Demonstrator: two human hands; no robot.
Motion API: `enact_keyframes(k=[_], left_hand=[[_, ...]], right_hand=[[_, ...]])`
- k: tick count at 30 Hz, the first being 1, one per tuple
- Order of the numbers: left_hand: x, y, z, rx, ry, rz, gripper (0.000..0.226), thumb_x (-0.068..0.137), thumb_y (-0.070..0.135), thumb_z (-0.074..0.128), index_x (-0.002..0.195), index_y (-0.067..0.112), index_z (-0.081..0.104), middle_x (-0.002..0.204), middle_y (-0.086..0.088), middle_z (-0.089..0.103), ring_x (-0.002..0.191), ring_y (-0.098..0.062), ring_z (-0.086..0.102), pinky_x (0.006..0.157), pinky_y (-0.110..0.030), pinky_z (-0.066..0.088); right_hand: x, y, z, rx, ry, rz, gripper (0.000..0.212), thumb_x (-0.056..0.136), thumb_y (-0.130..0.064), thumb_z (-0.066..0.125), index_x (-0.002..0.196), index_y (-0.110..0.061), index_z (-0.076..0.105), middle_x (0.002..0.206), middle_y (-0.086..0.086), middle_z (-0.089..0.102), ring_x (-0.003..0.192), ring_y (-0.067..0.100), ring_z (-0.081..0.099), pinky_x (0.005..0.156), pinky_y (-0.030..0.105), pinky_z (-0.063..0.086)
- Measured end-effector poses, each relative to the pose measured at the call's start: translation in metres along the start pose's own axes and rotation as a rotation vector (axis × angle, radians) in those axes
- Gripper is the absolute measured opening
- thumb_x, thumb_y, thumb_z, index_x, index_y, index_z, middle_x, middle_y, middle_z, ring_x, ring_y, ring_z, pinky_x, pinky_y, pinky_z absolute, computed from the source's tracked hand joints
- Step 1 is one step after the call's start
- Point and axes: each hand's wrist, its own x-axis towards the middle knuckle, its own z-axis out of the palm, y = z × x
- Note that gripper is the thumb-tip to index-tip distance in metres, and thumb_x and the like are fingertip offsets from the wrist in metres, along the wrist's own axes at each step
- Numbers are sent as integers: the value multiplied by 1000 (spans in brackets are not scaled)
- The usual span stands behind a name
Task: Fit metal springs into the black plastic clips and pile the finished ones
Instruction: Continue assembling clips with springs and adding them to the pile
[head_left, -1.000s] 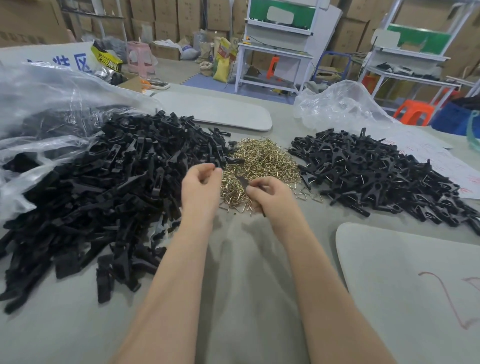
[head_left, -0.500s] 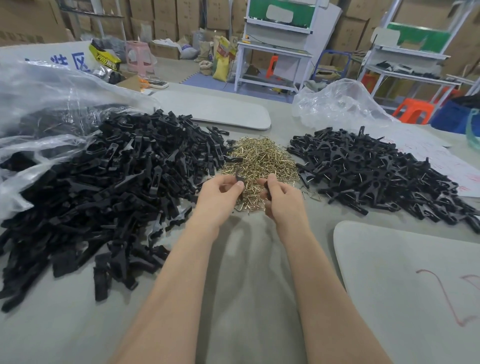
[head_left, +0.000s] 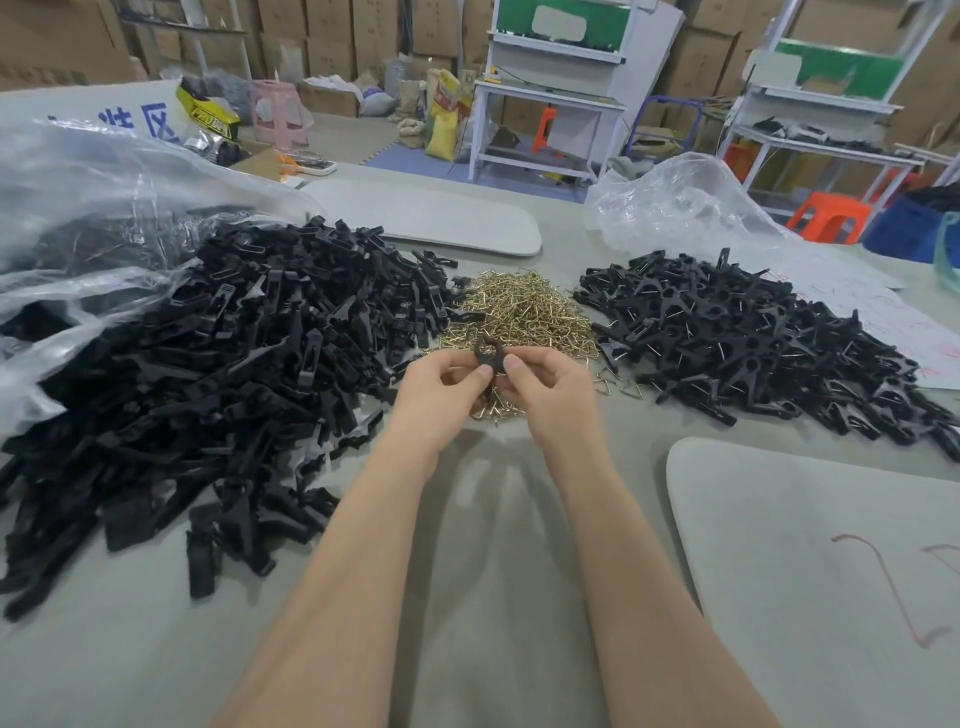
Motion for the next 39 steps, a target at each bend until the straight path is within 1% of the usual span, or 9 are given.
enact_keyframes(k=[9, 14, 19, 24, 27, 29, 31, 34, 39], left_hand=[[2, -3, -2, -36, -4, 12, 15, 90, 7, 61, 85, 21, 64, 81, -4, 66, 82, -21, 63, 92, -44, 53], [2, -3, -3, -119, -8, -25, 13, 90, 8, 62, 103, 6, 65, 88, -10, 66, 77, -16, 66, 81, -28, 57], [-1, 4, -5, -260, -47, -37, 8, 89, 13, 64, 94, 7, 66, 66, 1, 67, 64, -5, 66, 64, -16, 54], [-4, 8, -5, -273, -148, -19, 8, 88, 20, 65, 94, 16, 68, 75, 3, 67, 65, -7, 60, 66, -19, 53], [-3, 8, -5, -334, -125, -28, 9, 87, 15, 65, 93, 9, 68, 83, -6, 64, 69, -8, 62, 67, -16, 53], [-1, 9, -7, -452, -28, -62, 3, 86, 10, 65, 87, 8, 67, 81, -4, 63, 65, -4, 63, 65, -12, 52], [2, 10, -12, -678, 50, -117, 3, 86, 4, 63, 89, 4, 64, 80, -4, 67, 69, -4, 67, 65, -11, 52], [4, 12, -20, -898, 100, -212, 6, 87, -1, 61, 92, -2, 63, 85, -9, 68, 81, -11, 69, 62, -12, 53], [0, 15, -23, -1054, 116, -313, 5, 89, -3, 59, 93, -5, 60, 96, -19, 64, 91, -20, 68, 71, -20, 57]], right_hand=[[-1, -1, -1, -43, -32, -1, 28, 89, -1, 59, 85, -28, 67, 88, -2, 72, 89, 15, 69, 85, 29, 54], [-1, -5, -3, -54, -24, 17, 28, 89, -4, 59, 83, -29, 68, 86, -1, 72, 86, 18, 68, 86, 34, 55], [-1, -12, -8, 110, -74, 117, 19, 92, 0, 54, 95, -10, 70, 86, 11, 69, 78, 21, 61, 84, 36, 52], [-1, -18, -14, 389, -192, 262, 16, 91, 4, 52, 89, -3, 67, 64, 4, 67, 50, 6, 55, 53, 14, 49], [1, -16, -12, 417, -99, 318, 4, 91, -2, 57, 93, -3, 60, 63, 5, 68, 49, 7, 59, 52, 14, 51], [2, -10, -10, 123, 24, 219, 12, 93, -14, 58, 100, -4, 59, 76, 4, 69, 58, 6, 62, 60, 19, 55], [2, 0, -8, -412, 56, 42, 28, 92, -28, 60, 115, -12, 59, 105, 0, 65, 87, 7, 62, 84, 29, 53], [-3, 14, 4, -997, -177, -92, 46, 91, -41, 56, 135, -30, 49, 143, 2, 41, 131, 23, 34, 112, 40, 26], [-1, 23, 3, -939, -40, -147, 23, 94, -23, 55, 115, -26, 61, 132, -3, 46, 122, 20, 35, 98, 28, 29]])
